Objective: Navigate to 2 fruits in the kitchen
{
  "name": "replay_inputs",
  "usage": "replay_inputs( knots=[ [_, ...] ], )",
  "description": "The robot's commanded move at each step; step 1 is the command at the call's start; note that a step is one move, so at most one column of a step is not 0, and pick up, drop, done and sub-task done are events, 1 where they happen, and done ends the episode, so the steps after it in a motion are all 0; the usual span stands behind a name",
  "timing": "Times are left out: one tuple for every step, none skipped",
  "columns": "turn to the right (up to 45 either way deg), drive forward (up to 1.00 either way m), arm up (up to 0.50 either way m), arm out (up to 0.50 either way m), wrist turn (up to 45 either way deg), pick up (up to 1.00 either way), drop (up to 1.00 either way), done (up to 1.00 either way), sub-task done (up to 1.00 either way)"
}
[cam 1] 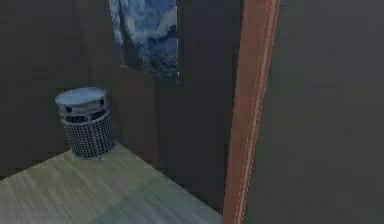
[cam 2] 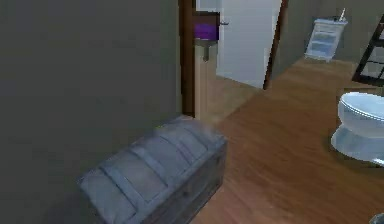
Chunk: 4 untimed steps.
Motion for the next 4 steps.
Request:
replay_inputs(
  knots=[
    [39.0,0.0,0.0,0.0,0.0,0.0,0.0,0.0,0.0],
    [0.0,0.3,0.0,0.0,0.0,0.0,0.0,0.0,0.0],
    [-45.0,0.0,0.0,0.0,0.0,0.0,0.0,0.0,0.0],
    [-36.0,0.0,0.0,0.0,0.0,0.0,0.0,0.0,0.0]
  ],
)
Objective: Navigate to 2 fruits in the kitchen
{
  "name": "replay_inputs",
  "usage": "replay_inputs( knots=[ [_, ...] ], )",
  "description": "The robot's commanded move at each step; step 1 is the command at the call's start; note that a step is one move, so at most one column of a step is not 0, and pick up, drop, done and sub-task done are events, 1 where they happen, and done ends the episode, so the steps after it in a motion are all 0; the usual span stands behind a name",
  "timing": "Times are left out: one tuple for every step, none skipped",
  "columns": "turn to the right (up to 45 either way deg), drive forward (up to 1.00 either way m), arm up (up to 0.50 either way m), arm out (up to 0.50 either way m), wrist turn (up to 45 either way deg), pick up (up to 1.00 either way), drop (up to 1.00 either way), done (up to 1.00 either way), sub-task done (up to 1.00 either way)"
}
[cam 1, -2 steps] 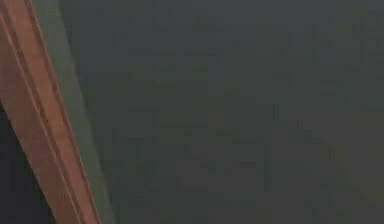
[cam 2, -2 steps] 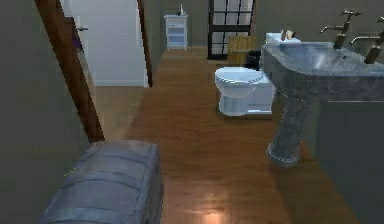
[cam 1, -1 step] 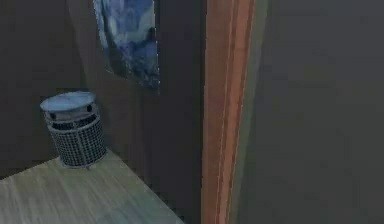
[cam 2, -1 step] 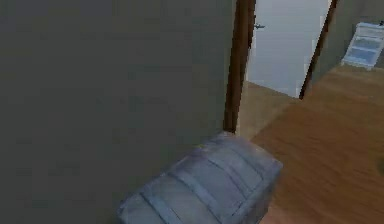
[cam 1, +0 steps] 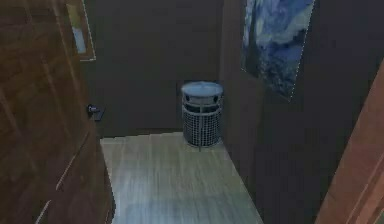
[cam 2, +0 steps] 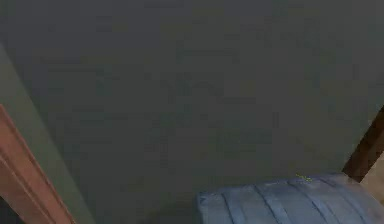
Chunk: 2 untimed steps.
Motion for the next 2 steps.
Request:
replay_inputs(
  knots=[
    [0.0,1.0,0.0,0.0,0.0,0.0,0.0,0.0,0.0],
    [-15.0,0.0,0.0,0.0,0.0,0.0,0.0,0.0,0.0]
  ],
)
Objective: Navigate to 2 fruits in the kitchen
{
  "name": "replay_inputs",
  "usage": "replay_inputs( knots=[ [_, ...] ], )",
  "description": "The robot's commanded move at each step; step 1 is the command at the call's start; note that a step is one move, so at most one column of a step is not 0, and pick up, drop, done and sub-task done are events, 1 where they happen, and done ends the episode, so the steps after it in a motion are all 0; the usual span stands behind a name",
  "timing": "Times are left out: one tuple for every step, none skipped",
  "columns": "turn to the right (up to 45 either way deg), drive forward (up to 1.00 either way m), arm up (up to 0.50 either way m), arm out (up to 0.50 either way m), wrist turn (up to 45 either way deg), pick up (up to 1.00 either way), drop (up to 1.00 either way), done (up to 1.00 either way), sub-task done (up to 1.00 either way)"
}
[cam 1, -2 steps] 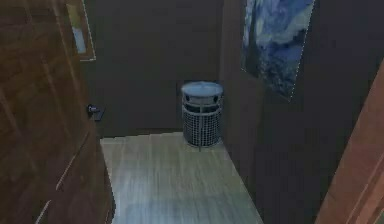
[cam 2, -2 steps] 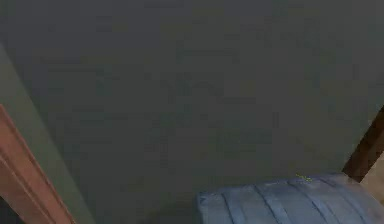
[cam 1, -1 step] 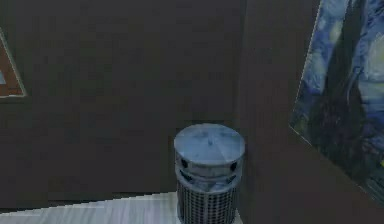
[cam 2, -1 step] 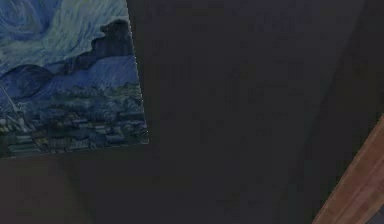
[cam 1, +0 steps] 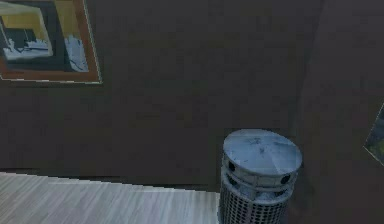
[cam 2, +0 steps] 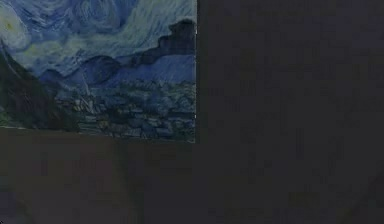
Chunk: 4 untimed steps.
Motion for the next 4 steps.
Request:
replay_inputs(
  knots=[
    [0.0,0.05,0.0,0.0,0.0,0.0,0.0,0.0,0.0],
    [6.0,0.0,0.0,0.0,0.0,0.0,0.0,0.0,0.0],
    [0.0,0.3,0.0,0.0,0.0,0.0,0.0,0.0,0.0],
    [-30.0,0.0,0.0,0.0,0.0,0.0,0.0,0.0,0.0]
  ],
)
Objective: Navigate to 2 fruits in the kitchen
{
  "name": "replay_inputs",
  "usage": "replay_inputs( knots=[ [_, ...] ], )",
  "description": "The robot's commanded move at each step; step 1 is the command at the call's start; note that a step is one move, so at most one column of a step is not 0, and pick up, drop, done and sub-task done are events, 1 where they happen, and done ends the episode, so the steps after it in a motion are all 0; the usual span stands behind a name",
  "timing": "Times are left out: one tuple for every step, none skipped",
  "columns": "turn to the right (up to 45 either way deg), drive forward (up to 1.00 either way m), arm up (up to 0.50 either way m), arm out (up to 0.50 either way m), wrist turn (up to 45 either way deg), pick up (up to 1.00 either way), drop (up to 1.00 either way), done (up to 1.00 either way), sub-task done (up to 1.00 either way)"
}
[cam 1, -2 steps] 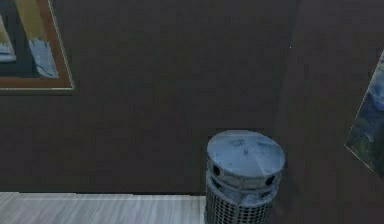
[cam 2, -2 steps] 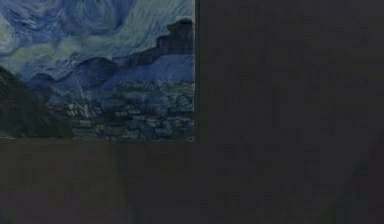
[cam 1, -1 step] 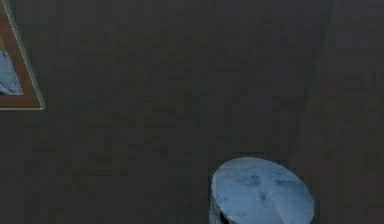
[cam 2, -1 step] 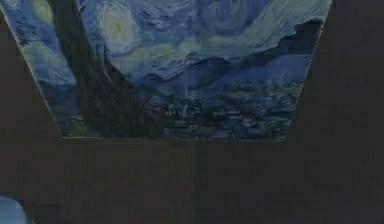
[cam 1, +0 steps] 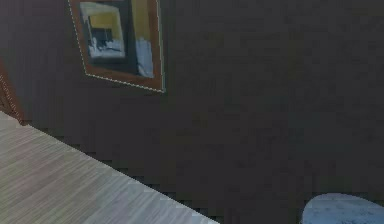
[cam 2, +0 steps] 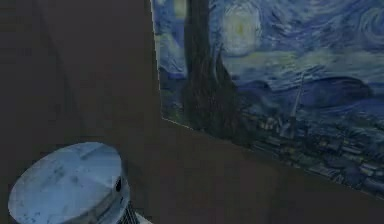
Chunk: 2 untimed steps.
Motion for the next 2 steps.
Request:
replay_inputs(
  knots=[
    [0.0,0.5,0.0,0.0,0.0,0.0,0.0,0.0,0.0],
    [-45.0,0.0,0.0,0.0,0.0,0.0,0.0,0.0,0.0]
  ],
)
